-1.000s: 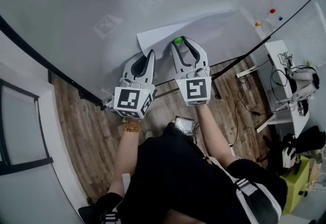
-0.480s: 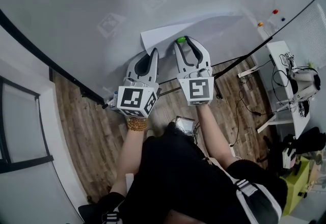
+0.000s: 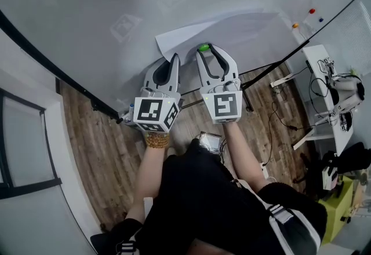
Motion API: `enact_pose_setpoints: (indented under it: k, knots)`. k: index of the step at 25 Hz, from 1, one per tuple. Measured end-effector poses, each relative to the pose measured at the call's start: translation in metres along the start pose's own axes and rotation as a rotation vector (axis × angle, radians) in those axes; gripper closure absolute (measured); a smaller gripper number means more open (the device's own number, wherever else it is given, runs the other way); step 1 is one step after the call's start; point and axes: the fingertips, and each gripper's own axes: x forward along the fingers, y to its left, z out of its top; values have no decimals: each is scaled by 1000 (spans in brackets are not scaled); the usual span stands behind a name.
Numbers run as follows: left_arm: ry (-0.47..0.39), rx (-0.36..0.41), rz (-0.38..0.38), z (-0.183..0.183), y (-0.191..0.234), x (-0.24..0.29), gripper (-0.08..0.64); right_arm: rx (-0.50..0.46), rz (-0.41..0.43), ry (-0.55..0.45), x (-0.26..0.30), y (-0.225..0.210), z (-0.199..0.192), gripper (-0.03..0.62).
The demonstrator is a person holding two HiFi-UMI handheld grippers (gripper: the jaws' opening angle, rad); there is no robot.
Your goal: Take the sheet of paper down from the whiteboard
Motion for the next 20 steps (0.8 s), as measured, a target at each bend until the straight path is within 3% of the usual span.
enact_pose_setpoints:
  k: [20]
  knots:
    - [-14, -35, 24, 1, 2, 1, 551, 41, -10, -30, -35, 4, 14, 472]
